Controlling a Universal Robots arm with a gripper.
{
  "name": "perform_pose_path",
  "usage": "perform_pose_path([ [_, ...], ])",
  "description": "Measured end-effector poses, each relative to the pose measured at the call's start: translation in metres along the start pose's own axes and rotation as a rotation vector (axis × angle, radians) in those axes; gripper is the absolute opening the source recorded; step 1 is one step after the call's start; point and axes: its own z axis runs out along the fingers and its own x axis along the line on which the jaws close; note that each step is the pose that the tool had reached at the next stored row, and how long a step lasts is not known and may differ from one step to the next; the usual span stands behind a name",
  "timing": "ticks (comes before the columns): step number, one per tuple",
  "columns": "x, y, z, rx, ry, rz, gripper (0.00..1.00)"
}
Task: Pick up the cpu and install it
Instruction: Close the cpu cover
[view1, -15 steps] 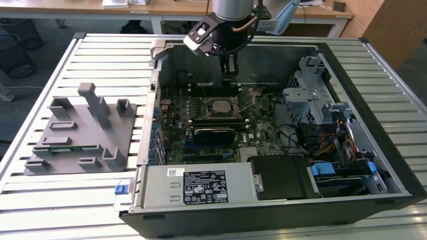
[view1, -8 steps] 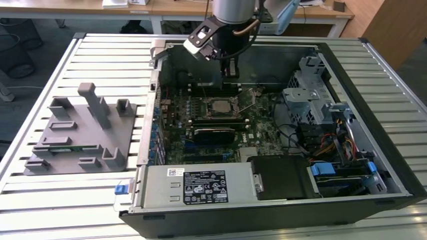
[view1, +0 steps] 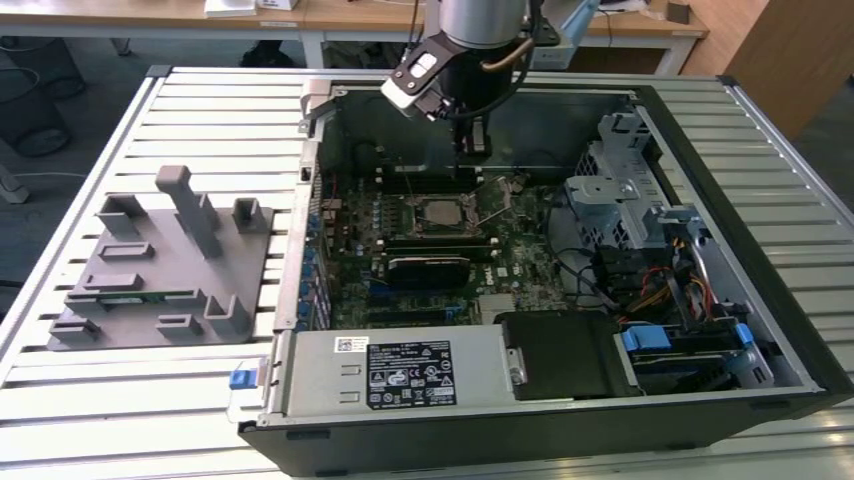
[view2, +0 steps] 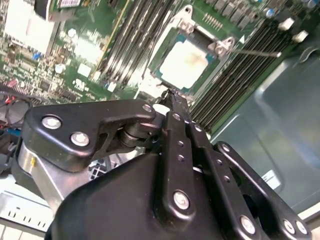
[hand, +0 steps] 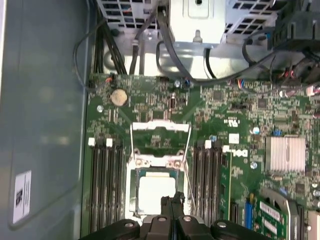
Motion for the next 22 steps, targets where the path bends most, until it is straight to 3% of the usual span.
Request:
perform_pose_path([
  [6, -0.0003, 0.0147, 0.0004, 0.0006, 0.0001, 0.000, 0.11],
  [22, -0.0004, 0.0190, 0.0005, 0.0006, 0.0000, 0.000, 0.11],
])
